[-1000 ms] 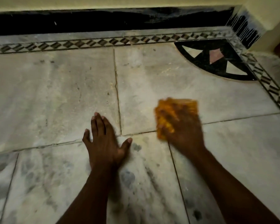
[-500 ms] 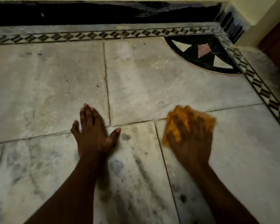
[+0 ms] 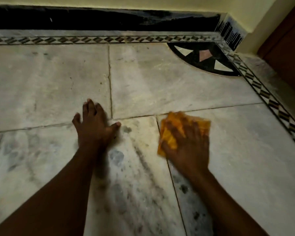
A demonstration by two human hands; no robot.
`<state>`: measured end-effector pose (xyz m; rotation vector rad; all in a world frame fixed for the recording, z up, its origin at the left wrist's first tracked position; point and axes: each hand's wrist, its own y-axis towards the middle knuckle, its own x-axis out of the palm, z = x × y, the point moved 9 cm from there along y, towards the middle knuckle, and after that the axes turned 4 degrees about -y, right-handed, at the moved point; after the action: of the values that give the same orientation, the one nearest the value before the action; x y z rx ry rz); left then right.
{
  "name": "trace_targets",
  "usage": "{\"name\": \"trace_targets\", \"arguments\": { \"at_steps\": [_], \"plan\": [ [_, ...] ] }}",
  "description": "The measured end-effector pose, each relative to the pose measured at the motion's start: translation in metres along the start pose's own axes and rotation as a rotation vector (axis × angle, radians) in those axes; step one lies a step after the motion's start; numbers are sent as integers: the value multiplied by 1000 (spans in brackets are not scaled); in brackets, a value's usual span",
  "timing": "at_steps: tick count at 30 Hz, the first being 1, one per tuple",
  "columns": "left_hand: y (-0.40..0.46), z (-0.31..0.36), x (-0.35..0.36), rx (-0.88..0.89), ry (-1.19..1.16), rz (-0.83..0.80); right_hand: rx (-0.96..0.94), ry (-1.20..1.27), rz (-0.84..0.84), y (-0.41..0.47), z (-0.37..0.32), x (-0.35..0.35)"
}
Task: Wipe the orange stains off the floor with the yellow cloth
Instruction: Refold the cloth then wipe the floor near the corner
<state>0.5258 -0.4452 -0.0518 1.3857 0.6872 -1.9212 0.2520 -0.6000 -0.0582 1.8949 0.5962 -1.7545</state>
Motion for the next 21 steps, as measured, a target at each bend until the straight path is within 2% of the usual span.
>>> {"name": "trace_targets", "arguments": {
  "at_steps": [2, 3, 4, 6, 8, 11, 13, 16, 19, 21],
  "plan": [
    [0, -2, 1, 26, -14, 31, 239, 32, -40, 42, 8, 5],
    [1, -2, 1, 35, -29, 37, 274, 75, -60, 66, -5, 6],
    [0, -2, 1, 41, -44, 45, 242, 106, -80, 82, -25, 10],
    [-6, 1, -1, 53, -98, 42, 45, 110, -76, 90, -72, 13],
    [-24, 1, -7, 51, -197, 35, -166, 68, -22, 50, -103, 10],
    [-83, 7, -7, 97, -250, -40, -278, 72, -5, -45, -81, -5],
    [-125, 4, 4, 102, -214, -73, -234, 91, -4, -76, -36, -11],
    [-169, 6, 20, 146, -88, -31, 15, 9, 7, -55, 10, -5],
    [-167, 5, 25, 168, -66, 31, 199, 64, 10, -11, -15, 5],
    [-163, 5, 25, 178, -67, 8, 134, 96, 23, -10, -41, 3]
  ]
}}
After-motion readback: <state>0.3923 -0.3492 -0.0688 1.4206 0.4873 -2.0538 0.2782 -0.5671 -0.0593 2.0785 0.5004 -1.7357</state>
